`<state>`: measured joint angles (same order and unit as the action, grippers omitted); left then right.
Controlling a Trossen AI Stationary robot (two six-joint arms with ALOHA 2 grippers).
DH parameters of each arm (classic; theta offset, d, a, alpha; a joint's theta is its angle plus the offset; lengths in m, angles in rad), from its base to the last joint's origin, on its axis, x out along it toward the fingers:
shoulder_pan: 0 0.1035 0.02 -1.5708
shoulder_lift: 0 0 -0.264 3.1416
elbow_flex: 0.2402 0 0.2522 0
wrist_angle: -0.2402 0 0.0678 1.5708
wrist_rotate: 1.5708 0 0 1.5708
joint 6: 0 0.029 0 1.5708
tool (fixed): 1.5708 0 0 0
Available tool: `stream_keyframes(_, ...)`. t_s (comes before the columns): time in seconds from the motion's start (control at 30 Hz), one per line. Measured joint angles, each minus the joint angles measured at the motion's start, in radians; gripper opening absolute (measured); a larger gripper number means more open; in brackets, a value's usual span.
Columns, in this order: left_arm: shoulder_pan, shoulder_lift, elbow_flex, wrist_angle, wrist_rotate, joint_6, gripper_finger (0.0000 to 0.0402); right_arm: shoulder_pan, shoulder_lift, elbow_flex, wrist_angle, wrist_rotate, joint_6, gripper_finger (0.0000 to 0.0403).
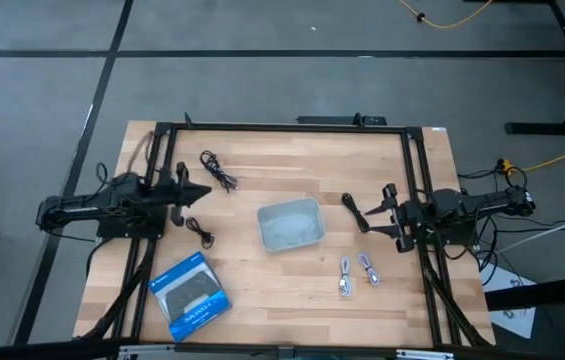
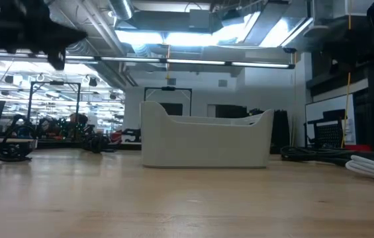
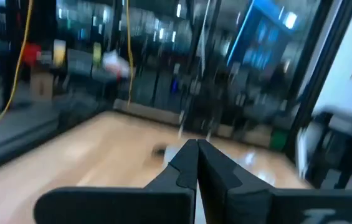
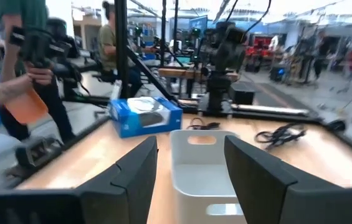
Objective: Pick and place USB-C Cables
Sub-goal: Put the right black charger cable into the gray bin
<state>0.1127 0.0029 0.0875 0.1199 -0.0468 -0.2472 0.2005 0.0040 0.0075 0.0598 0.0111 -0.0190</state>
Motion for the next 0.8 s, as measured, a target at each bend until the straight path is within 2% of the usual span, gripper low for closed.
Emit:
stream_keyframes(0.1,0.000,0.000,0.000,0.119,-0.057,-0.004,0.0000,0.000,0.000,0.000,0.004,-0.004,0.092,0.0192)
stream_keyframes(0.17,0.000,0.000,0.001,0.190,-0.131,-0.005,0.0000,0.000,0.000,0.000,0.004,-0.006,0.121,0.0192)
stream_keyframes(0.27,0.000,0.000,0.001,0.234,-0.179,-0.006,0.0000,0.000,0.000,0.000,0.004,-0.006,0.128,0.0192)
stream_keyframes(0.47,0.000,0.000,0.001,0.240,-0.171,-0.008,0.0000,0.000,0.000,0.000,0.004,-0.013,0.270,0.0192)
stream_keyframes(0.6,0.000,0.000,0.001,0.260,-0.175,0.007,0.0000,0.000,0.000,0.000,0.022,-0.006,0.276,0.0192)
stream_keyframes(0.8,0.000,0.008,0.000,0.256,-0.114,0.071,0.0000,0.000,0.000,0.000,0.084,-0.005,0.275,0.0192)
